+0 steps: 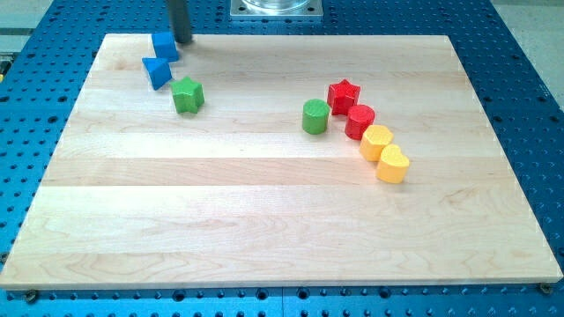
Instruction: Move the blue triangle to the left bottom of the green circle
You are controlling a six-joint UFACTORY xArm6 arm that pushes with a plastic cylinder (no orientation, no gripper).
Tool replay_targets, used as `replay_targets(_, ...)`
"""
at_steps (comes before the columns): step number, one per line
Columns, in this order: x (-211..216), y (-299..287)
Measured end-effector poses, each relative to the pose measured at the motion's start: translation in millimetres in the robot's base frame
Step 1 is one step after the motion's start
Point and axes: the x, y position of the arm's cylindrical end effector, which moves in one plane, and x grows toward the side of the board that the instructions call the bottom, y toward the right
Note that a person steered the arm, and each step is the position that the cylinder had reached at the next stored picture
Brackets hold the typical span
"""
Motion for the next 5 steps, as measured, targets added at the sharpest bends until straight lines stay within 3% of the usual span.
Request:
replay_targets(1,-0.1,-45.7)
replay_targets(2,-0.1,-51.5)
replay_targets(5,-0.2,-16.6)
